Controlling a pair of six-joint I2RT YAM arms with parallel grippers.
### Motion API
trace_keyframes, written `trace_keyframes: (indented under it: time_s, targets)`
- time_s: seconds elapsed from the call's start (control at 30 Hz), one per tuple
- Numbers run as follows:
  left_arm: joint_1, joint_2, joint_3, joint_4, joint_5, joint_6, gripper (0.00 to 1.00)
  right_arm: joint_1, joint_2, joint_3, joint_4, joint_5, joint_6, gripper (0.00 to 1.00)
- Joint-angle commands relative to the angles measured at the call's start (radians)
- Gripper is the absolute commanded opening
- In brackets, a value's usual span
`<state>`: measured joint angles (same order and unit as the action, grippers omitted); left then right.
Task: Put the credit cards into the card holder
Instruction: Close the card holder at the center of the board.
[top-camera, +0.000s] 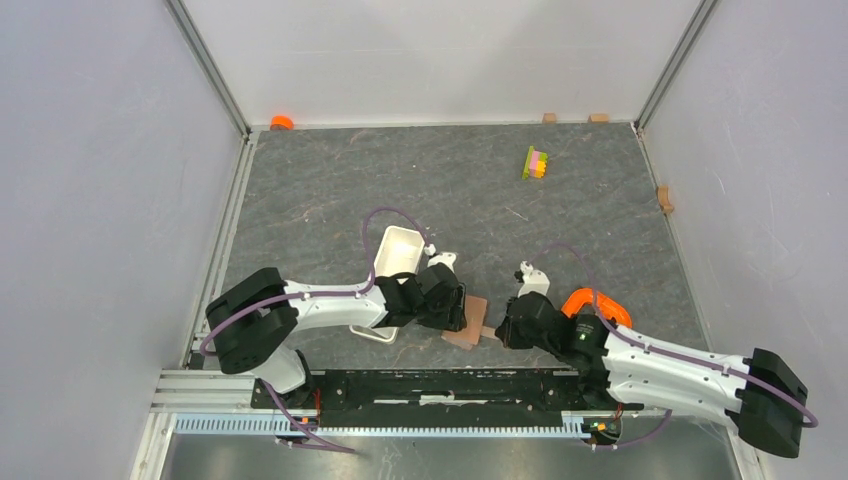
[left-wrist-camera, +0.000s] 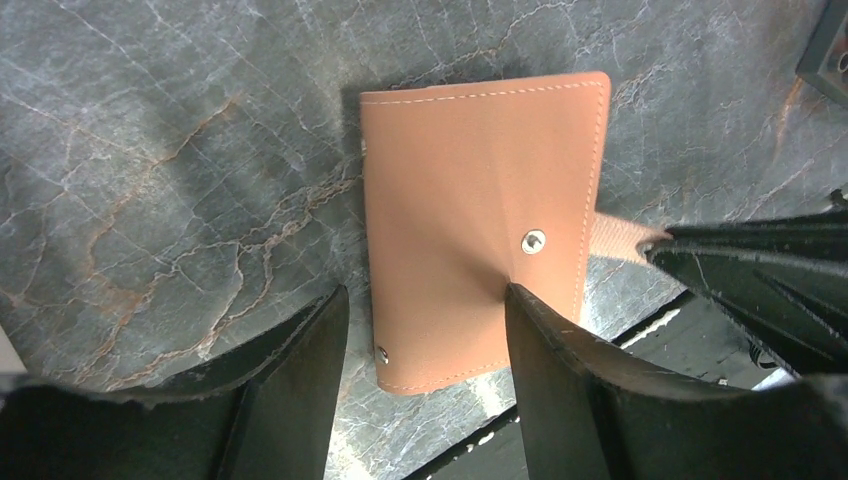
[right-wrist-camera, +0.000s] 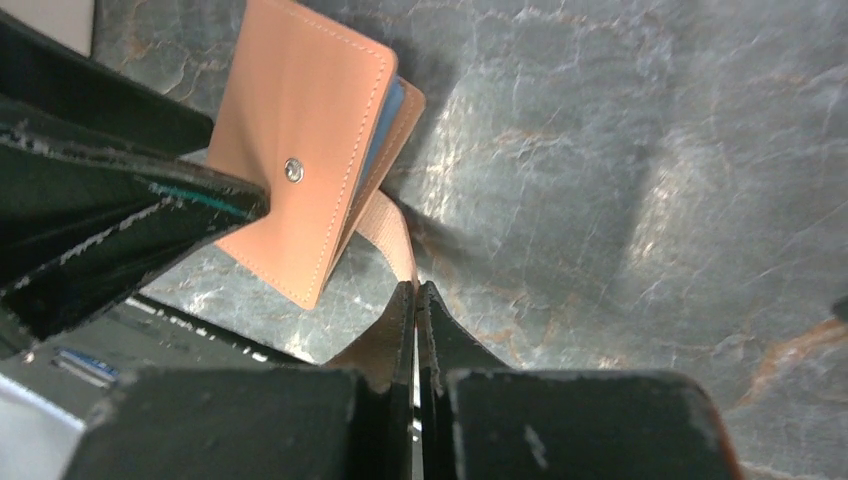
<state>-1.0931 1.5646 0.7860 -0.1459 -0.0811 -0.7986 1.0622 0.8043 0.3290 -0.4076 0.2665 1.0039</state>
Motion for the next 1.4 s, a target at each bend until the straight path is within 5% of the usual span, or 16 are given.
trace_keyframes:
  time_s: [0.0,0.3,0.6,1.17,1.37]
  targets:
    - [-0.004,-0.001,-0.016,0.051,0.007,-0.018,0.65,-0.039,0.054,0.06,0.088,0.067,-0.133,0.0]
    - [-0.006,0.031,-0.027,0.07,-0.016,-0.048,0.62,-0.123,0.225,0.222,0.102,-0.03,-0.373,0.0]
    - [-0.004,0.042,-0.066,0.111,-0.057,-0.062,0.53,-0.16,0.26,0.155,0.263,-0.145,-0.391,0.0]
    - [0.071,0.042,-0.049,0.053,-0.082,-0.131,0.65,-0.227,0.313,0.061,0.4,-0.231,-0.408,0.0]
    - [0.07,0.077,-0.065,0.061,-0.077,-0.136,0.54,-0.233,0.335,0.062,0.443,-0.235,-0.418,0.0]
